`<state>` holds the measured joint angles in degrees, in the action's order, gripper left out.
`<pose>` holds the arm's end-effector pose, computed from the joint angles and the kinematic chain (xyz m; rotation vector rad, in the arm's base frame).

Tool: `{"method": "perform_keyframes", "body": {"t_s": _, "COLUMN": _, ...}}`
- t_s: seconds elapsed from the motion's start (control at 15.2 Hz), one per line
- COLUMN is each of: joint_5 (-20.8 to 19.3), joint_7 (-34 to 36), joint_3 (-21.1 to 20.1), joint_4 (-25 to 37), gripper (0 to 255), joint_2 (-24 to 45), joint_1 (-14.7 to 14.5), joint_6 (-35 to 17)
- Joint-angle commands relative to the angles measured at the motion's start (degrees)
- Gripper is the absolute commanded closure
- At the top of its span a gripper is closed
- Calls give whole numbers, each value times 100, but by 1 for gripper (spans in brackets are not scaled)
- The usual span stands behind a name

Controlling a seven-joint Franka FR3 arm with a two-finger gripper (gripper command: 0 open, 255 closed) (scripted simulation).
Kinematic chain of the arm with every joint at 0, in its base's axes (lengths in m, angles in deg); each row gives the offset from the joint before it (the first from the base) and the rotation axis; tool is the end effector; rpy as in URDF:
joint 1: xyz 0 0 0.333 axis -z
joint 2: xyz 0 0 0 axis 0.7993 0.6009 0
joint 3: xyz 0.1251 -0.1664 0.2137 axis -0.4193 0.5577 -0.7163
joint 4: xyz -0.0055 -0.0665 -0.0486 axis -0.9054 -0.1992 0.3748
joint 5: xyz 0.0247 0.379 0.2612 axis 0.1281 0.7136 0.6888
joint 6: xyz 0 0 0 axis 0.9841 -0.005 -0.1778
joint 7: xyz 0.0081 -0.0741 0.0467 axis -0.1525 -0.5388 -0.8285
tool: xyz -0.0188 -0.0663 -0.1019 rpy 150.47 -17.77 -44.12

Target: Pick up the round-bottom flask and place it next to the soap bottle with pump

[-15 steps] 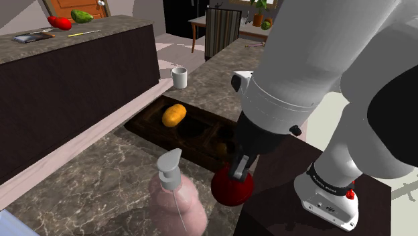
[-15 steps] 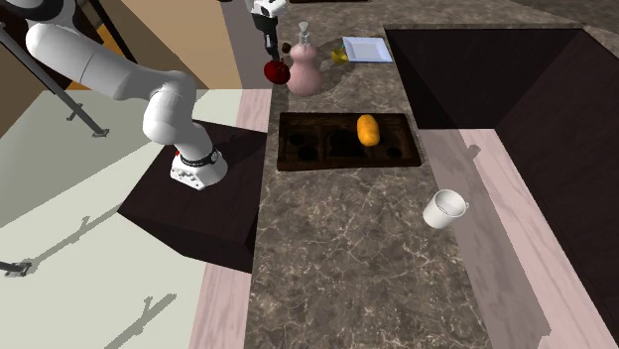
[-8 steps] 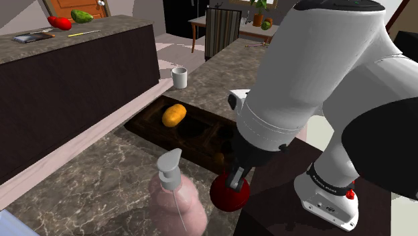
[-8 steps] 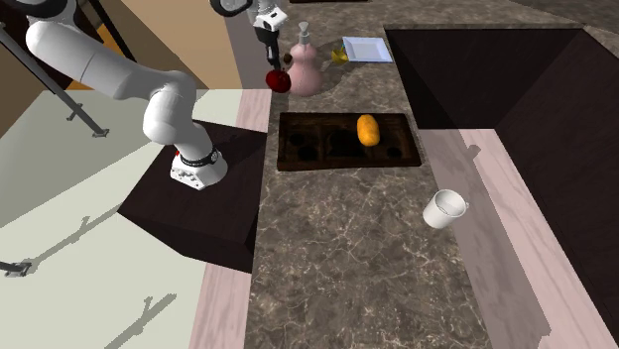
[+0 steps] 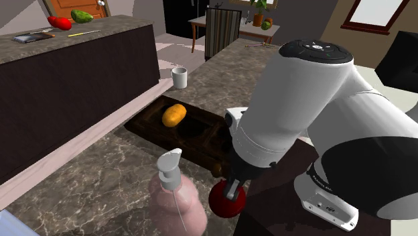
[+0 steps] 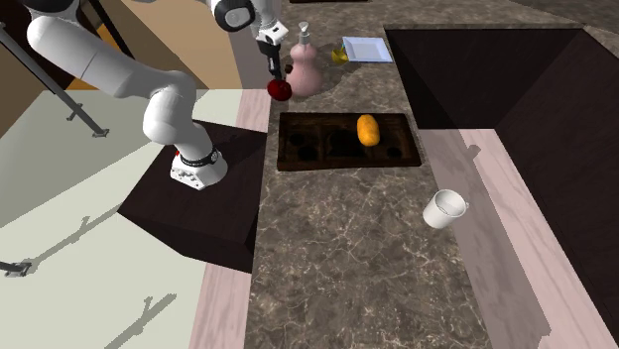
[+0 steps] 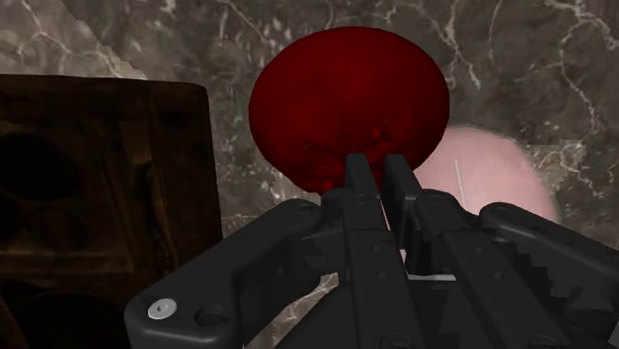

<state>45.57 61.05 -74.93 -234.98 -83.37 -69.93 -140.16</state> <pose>0.2527 0.3663 0.3353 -3.0471 -0.3926 -0.1941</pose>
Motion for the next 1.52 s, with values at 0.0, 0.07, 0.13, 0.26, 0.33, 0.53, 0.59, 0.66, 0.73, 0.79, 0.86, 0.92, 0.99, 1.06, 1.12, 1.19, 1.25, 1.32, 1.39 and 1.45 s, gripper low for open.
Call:
{"method": "perform_keyframes", "body": {"t_s": 0.0, "joint_5": 52, "joint_7": 3, "joint_3": -93, "joint_4": -97, "gripper": 255, "joint_2": 95, "joint_1": 4, "joint_6": -201}}
{"method": "perform_keyframes", "body": {"t_s": 0.07, "joint_5": 74, "joint_7": 3, "joint_3": -139, "joint_4": -141, "gripper": 255, "joint_2": 149, "joint_1": 11, "joint_6": -299}}
{"method": "perform_keyframes", "body": {"t_s": 0.13, "joint_5": 96, "joint_7": 3, "joint_3": -187, "joint_4": -183, "gripper": 255, "joint_2": 205, "joint_1": 20, "joint_6": -398}}
{"method": "perform_keyframes", "body": {"t_s": 0.26, "joint_5": 136, "joint_7": 5, "joint_3": -283, "joint_4": -264, "gripper": 255, "joint_2": 326, "joint_1": 41, "joint_6": -601}}
{"method": "perform_keyframes", "body": {"t_s": 0.33, "joint_5": 170, "joint_7": 9, "joint_3": -380, "joint_4": -336, "gripper": 255, "joint_2": 452, "joint_1": 68, "joint_6": -800}}
{"method": "perform_keyframes", "body": {"t_s": 0.53, "joint_5": 170, "joint_7": 9, "joint_3": -380, "joint_4": -336, "gripper": 255, "joint_2": 452, "joint_1": 67, "joint_6": -800}}
{"method": "perform_keyframes", "body": {"t_s": 0.59, "joint_5": 170, "joint_7": 10, "joint_3": -380, "joint_4": -336, "gripper": 255, "joint_2": 452, "joint_1": 68, "joint_6": -800}}
{"method": "perform_keyframes", "body": {"t_s": 0.66, "joint_5": 170, "joint_7": 10, "joint_3": -380, "joint_4": -336, "gripper": 255, "joint_2": 452, "joint_1": 68, "joint_6": -800}}
{"method": "perform_keyframes", "body": {"t_s": 0.73, "joint_5": 170, "joint_7": 9, "joint_3": -380, "joint_4": -336, "gripper": 255, "joint_2": 452, "joint_1": 68, "joint_6": -800}}
{"method": "perform_keyframes", "body": {"t_s": 0.79, "joint_5": 170, "joint_7": 9, "joint_3": -380, "joint_4": -336, "gripper": 255, "joint_2": 452, "joint_1": 68, "joint_6": -800}}
{"method": "perform_keyframes", "body": {"t_s": 0.86, "joint_5": 170, "joint_7": 9, "joint_3": -380, "joint_4": -336, "gripper": 255, "joint_2": 452, "joint_1": 68, "joint_6": -800}}
{"method": "perform_keyframes", "body": {"t_s": 0.92, "joint_5": 170, "joint_7": 9, "joint_3": -380, "joint_4": -336, "gripper": 0, "joint_2": 452, "joint_1": 68, "joint_6": -800}}
{"method": "perform_keyframes", "body": {"t_s": 0.99, "joint_5": 170, "joint_7": 9, "joint_3": -380, "joint_4": -336, "gripper": 0, "joint_2": 452, "joint_1": 68, "joint_6": -800}}
{"method": "perform_keyframes", "body": {"t_s": 1.06, "joint_5": 170, "joint_7": 9, "joint_3": -379, "joint_4": -336, "gripper": 0, "joint_2": 452, "joint_1": 68, "joint_6": -800}}
{"method": "perform_keyframes", "body": {"t_s": 1.12, "joint_5": 170, "joint_7": 9, "joint_3": -380, "joint_4": -335, "gripper": 0, "joint_2": 452, "joint_1": 68, "joint_6": -800}}
{"method": "perform_keyframes", "body": {"t_s": 1.19, "joint_5": 169, "joint_7": 9, "joint_3": -380, "joint_4": -335, "gripper": 0, "joint_2": 452, "joint_1": 69, "joint_6": -800}}
{"method": "perform_keyframes", "body": {"t_s": 1.25, "joint_5": 169, "joint_7": 9, "joint_3": -380, "joint_4": -335, "gripper": 0, "joint_2": 452, "joint_1": 68, "joint_6": -800}}
{"method": "perform_keyframes", "body": {"t_s": 1.32, "joint_5": 143, "joint_7": 3, "joint_3": -245, "joint_4": -267, "gripper": 0, "joint_2": 253, "joint_1": 7, "joint_6": -527}}
{"method": "perform_keyframes", "body": {"t_s": 1.39, "joint_5": 106, "joint_7": 1, "joint_3": -117, "joint_4": -189, "gripper": 0, "joint_2": 71, "joint_1": -42, "joint_6": -263}}
{"method": "perform_keyframes", "body": {"t_s": 1.45, "joint_5": 58, "joint_7": 5, "joint_3": 9, "joint_4": -103, "gripper": 0, "joint_2": -92, "joint_1": -84, "joint_6": -7}}
